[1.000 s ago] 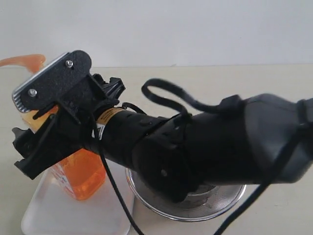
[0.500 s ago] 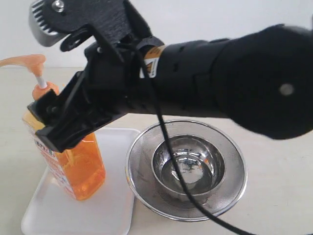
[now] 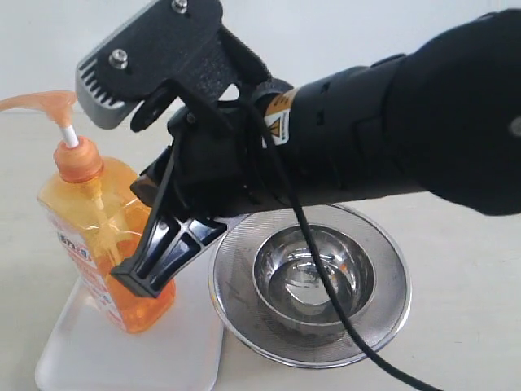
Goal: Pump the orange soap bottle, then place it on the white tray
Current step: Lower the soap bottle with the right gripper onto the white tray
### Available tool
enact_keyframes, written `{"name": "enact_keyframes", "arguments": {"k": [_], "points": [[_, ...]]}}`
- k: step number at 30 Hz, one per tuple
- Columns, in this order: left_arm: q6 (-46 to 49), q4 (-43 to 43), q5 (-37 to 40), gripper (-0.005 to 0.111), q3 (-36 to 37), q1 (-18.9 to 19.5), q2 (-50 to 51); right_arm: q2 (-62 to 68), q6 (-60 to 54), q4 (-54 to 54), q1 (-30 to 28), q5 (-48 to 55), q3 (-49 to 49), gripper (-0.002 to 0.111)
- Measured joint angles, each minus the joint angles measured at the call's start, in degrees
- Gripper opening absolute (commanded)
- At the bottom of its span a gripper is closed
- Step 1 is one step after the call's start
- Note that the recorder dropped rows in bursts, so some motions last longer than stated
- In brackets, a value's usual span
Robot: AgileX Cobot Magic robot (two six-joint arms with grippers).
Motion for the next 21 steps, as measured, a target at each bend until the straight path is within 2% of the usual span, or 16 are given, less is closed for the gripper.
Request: {"name": "enact_keyframes", "arguments": {"k": [5,9,12,15,21], "points": [[-13.51,5.58,-8.44,0.005,5.73,0.0,1.46,2.27,-2.57,-1.87,0.0,0.12,0.0,0.004],[-27.13,17.09,-10.51,0.005,7.18,0.0,8.71,6.11,-5.4,-8.67,-0.37,-2.39,0.0,0.002],[-34.46,23.22,-11.18,0.005,7.18,0.0,16.82,8.7,-1.58,-9.94,-4.69,-6.12,0.0,0.0],[-39.05,25.24,-11.55,0.005,7.29,0.0,22.2,9.06,3.26,-10.31,-10.04,-7.26,0.0,0.0],[-41.99,26.56,-11.66,0.005,8.52,0.0,23.52,9.47,3.67,-10.41,-10.87,-9.94,0.0,0.0]]}}
